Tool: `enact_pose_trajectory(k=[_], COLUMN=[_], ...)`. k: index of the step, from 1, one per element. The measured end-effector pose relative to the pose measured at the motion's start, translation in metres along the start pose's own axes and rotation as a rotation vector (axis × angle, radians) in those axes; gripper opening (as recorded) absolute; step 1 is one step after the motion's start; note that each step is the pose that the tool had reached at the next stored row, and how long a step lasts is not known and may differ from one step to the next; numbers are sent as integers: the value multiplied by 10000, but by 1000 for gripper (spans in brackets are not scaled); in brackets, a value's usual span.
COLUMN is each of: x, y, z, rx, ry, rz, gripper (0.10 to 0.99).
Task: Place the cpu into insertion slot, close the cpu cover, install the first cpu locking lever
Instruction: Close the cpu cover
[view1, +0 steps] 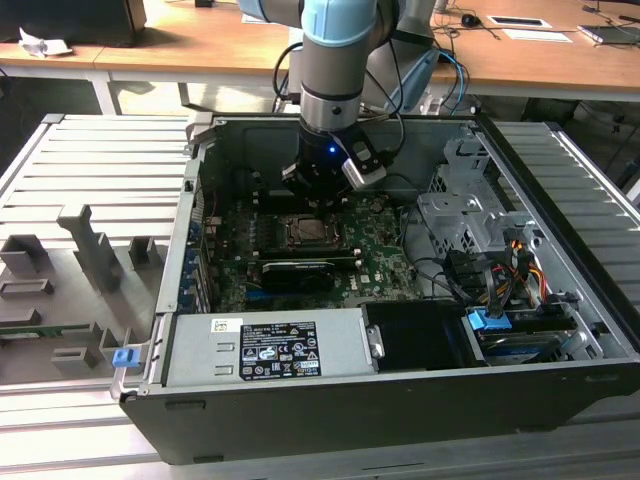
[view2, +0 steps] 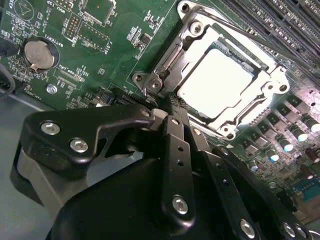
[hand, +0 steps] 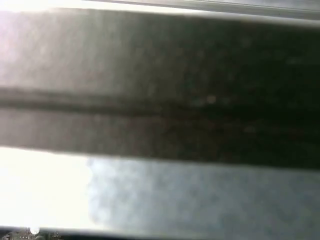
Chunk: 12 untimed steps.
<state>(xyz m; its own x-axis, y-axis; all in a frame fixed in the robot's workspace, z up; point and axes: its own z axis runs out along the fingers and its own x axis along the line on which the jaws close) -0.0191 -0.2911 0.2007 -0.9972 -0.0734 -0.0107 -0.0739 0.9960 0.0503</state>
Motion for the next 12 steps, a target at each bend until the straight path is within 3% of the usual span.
enact_pose_trajectory(k=[6, 12], x=[-5, -7], y=[5, 9], z=[5, -38], rx=[-212, -256], ry=[-21, -29], rz=[2, 2], gripper=[106, 106])
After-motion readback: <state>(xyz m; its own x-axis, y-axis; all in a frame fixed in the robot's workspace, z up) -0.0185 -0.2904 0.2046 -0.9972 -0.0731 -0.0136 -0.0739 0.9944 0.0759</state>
